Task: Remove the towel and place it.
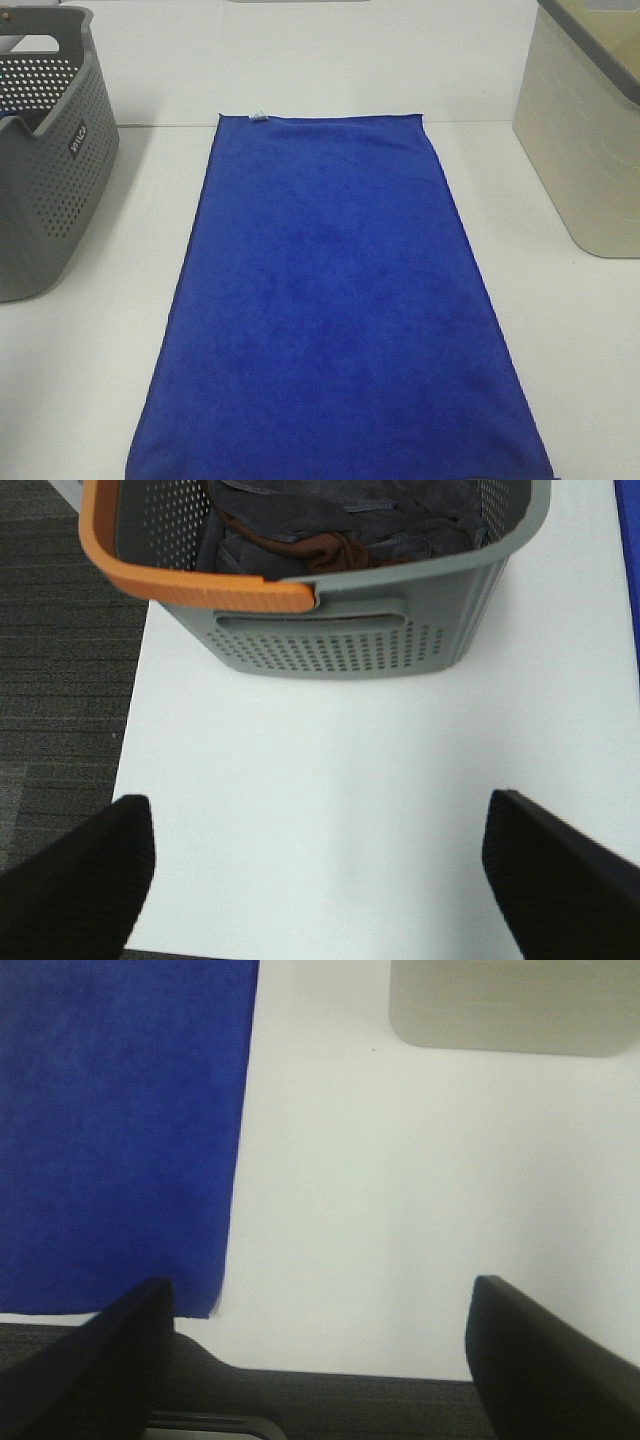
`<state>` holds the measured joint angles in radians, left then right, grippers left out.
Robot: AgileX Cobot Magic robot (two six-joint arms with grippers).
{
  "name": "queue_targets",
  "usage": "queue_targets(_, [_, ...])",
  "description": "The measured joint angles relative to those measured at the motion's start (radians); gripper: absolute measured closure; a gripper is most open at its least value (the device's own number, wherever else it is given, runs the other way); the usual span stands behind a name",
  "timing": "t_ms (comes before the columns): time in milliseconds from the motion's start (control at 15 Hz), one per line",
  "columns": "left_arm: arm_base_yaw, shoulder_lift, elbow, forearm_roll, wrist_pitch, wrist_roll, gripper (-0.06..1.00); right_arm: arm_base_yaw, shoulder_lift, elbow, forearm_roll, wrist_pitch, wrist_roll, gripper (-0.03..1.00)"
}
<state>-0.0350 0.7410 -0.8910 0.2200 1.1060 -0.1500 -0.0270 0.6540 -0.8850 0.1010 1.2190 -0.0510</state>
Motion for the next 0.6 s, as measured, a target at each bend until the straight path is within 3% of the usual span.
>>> queue_targets(267, [0.0, -0.319, 0.193, 0.069, -0.045, 0.016, 0.11, 0.0, -0.21, 0.164, -0.008, 0.0, 0.0, 0.19])
queue_targets(600, [0.0, -0.536, 0.301, 0.084, -0.043, 0.044, 0.11, 0.0, -0.417, 0.301, -0.009, 0.0, 0.0, 0.19])
